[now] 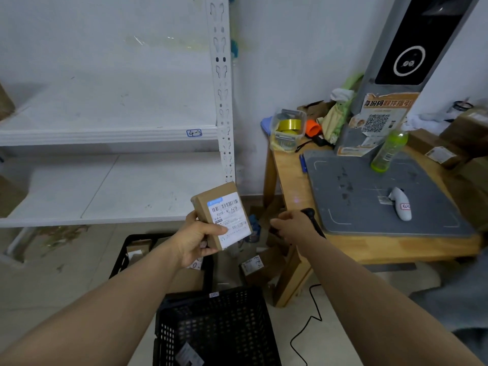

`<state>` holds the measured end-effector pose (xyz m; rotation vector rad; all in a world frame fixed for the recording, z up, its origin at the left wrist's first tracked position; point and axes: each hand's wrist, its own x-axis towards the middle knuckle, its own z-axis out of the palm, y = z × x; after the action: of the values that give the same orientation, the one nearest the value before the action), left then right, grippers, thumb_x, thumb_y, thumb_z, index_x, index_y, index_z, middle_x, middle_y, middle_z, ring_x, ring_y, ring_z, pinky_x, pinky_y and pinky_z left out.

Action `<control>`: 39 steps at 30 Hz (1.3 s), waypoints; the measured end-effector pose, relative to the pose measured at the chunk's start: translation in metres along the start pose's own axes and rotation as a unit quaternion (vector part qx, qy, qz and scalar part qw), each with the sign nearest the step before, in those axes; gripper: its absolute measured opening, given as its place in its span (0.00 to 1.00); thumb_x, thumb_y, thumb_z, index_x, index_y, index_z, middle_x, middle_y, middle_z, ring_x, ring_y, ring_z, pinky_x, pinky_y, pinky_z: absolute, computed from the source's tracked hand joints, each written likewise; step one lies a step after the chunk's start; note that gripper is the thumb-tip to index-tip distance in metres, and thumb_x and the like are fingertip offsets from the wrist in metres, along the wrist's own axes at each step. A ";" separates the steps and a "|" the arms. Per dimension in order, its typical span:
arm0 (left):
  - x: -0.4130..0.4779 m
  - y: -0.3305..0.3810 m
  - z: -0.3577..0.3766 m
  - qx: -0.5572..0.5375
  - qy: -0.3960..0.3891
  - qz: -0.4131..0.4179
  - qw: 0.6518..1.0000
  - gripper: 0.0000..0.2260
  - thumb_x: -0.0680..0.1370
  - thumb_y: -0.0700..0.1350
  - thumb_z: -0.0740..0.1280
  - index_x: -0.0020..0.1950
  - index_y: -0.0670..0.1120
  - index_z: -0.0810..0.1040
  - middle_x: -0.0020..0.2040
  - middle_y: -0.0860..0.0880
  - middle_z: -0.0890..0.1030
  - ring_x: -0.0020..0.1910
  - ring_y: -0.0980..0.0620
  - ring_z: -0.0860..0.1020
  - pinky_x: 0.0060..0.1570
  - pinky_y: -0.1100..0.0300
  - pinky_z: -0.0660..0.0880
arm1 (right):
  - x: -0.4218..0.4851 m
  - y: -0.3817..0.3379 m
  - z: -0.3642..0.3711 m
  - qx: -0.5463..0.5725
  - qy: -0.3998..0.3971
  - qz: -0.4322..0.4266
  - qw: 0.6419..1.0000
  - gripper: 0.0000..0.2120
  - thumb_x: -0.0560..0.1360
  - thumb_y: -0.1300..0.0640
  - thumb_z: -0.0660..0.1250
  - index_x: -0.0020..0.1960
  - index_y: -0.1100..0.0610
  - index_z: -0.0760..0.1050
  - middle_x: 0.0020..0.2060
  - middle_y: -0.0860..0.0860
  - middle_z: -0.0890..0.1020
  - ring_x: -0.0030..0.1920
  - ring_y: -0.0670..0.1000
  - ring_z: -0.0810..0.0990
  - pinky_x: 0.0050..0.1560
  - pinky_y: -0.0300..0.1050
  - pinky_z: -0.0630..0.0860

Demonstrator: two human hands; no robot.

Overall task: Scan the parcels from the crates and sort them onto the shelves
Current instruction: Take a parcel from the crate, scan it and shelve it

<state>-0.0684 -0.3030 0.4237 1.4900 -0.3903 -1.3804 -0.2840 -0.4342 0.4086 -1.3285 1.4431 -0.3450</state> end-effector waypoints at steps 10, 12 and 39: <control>0.009 -0.018 0.014 0.045 0.017 -0.021 0.999 0.22 0.73 0.34 0.74 0.66 0.45 0.79 0.57 0.47 0.86 0.58 0.45 0.83 0.50 0.51 0.80 | 0.051 0.045 -0.056 -0.191 0.140 0.049 0.970 0.29 0.78 0.50 0.65 0.74 0.60 0.61 0.68 0.63 0.68 0.67 0.65 0.70 0.68 0.62 0.71; 0.012 -0.021 0.014 0.046 0.019 -0.025 0.998 0.23 0.71 0.35 0.75 0.66 0.44 0.78 0.57 0.46 0.86 0.59 0.43 0.83 0.54 0.46 0.80 | 0.060 0.053 -0.058 -0.192 0.114 0.071 0.972 0.24 0.78 0.53 0.64 0.71 0.61 0.62 0.65 0.63 0.71 0.62 0.65 0.74 0.62 0.62 0.75; 0.026 -0.020 -0.020 0.046 0.287 -0.005 0.957 0.28 0.69 0.30 0.77 0.63 0.40 0.69 0.54 0.43 0.83 0.44 0.45 0.83 0.25 0.58 0.79 | -0.003 0.007 0.012 0.125 -0.251 -0.028 0.960 0.12 0.76 0.62 0.72 0.59 0.57 0.76 0.34 0.55 0.76 0.32 0.52 0.75 0.32 0.46 0.76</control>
<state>-0.0509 -0.3061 0.3898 1.8867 -0.0764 -0.8849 -0.2786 -0.4242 0.4001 -1.1455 0.9071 -0.1983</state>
